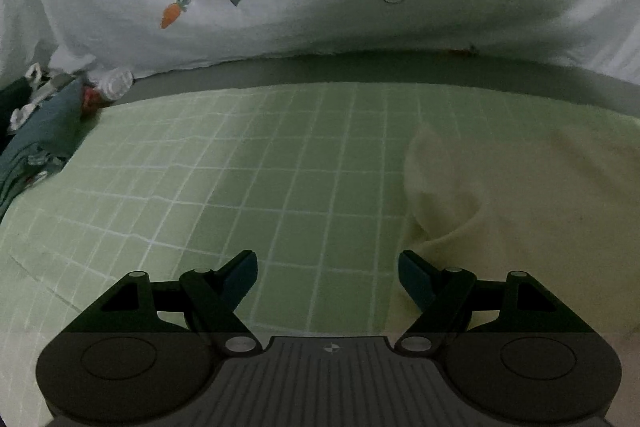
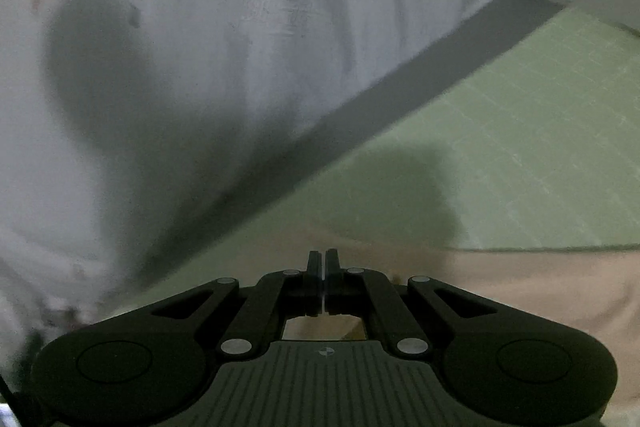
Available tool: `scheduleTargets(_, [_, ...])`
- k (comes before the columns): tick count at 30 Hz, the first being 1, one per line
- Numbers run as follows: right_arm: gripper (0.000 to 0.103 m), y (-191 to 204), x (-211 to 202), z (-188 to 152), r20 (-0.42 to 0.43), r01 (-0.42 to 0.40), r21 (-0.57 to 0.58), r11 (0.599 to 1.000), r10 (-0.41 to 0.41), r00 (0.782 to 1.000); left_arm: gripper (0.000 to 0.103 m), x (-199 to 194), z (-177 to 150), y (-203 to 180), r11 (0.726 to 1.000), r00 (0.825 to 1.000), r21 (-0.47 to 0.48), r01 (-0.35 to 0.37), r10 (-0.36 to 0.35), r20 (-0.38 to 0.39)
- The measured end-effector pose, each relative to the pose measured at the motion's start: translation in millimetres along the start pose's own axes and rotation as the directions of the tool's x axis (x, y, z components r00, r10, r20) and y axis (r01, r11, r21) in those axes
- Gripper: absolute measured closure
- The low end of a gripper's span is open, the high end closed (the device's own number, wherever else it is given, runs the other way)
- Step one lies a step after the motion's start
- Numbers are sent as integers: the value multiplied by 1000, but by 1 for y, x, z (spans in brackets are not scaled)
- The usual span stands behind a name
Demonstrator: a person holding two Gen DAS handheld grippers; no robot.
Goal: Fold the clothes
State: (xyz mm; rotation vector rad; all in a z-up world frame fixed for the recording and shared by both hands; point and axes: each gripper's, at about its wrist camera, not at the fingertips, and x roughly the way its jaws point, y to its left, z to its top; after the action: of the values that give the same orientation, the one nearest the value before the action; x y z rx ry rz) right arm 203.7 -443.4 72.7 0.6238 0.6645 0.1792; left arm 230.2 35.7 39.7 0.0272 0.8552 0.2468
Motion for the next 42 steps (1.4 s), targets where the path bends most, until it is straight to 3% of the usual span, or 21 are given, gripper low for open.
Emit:
scheduleTargets(1, [101,2,0,2,4,9,-41,999,-9,1000,22,0,3,-1,1000,1000,-5,-7,7,-1])
scheduleTargets(3, [101,-8,6,-1,-30,149,-129,980,-154,988,22,-1,9,1,999,1000,-38,-3,3,-4])
scheduleTargets(7, [93,-6,9,-16,-32,345,-286,894,-369,929,22,-8,15,5,994,1000,-110,-9,7,-20])
scheduleTargets(8, [85,-4,8,-17,-28,341,-288,895,-364,931,22,-9,15,6,994,1000,-110,-13,11,-21])
scheduleTargets(9, [67,5,6,-18,-20,293,-278,915,-310,950,22,-10,14,7,994,1000,-110,-9,6,-24])
scheduleTargets(10, [57,21,8,-21,-49,168,-268,949,-188,981,22,-9,15,9,993,999,-118,22,-26,-34])
scheduleTargets(11, [49,32,14,-27,-71,125,-301,945,-153,986,22,-6,19,14,987,995,-144,75,-83,-49])
scheduleTargets(13, [49,54,28,-38,-115,50,-370,928,-99,988,22,2,31,26,957,979,-237,169,-191,-73])
scheduleTargets(14, [49,59,34,-41,-111,75,-397,915,-129,986,22,8,38,31,936,966,-280,213,-245,-82])
scheduleTargets(16, [49,60,43,-51,-71,215,-395,893,-263,962,22,22,52,38,891,931,-342,298,-351,-102])
scheduleTargets(19, [49,42,39,-57,-77,331,-284,900,-365,928,22,51,68,34,858,876,-370,355,-444,-188])
scheduleTargets(22, [49,26,28,-67,-86,400,-239,885,-430,899,27,69,75,27,860,843,-354,366,-468,-265])
scheduleTargets(23, [49,25,28,-67,-88,409,-231,883,-437,895,33,71,75,25,864,844,-352,359,-462,-274])
scheduleTargets(25, [49,20,24,-70,-88,427,-211,879,-452,888,83,74,75,27,876,851,-357,325,-435,-293])
scheduleTargets(27, [49,17,12,-68,-77,433,-194,880,-454,888,95,73,79,35,889,872,-362,281,-394,-290])
scheduleTargets(31, [49,15,22,-69,-87,454,-223,863,-481,872,93,75,98,59,931,939,-343,123,-221,-263])
scheduleTargets(33, [49,12,27,-70,-88,459,-241,855,-490,867,92,79,104,70,945,955,-328,16,-111,-274])
scheduleTargets(35, [49,11,27,-68,-87,455,-235,859,-485,870,89,83,107,81,944,955,-331,-5,-94,-281])
scheduleTargets(37, [49,8,23,-67,-90,435,-195,879,-457,885,60,76,106,86,930,946,-361,74,-180,-270])
scheduleTargets(39, [49,5,20,-65,-96,406,-151,901,-422,901,42,61,102,83,915,932,-361,178,-274,-236])
scheduleTargets(42, [49,0,18,-63,-107,360,-86,929,-368,924,39,48,92,60,916,905,-297,269,-346,-249])
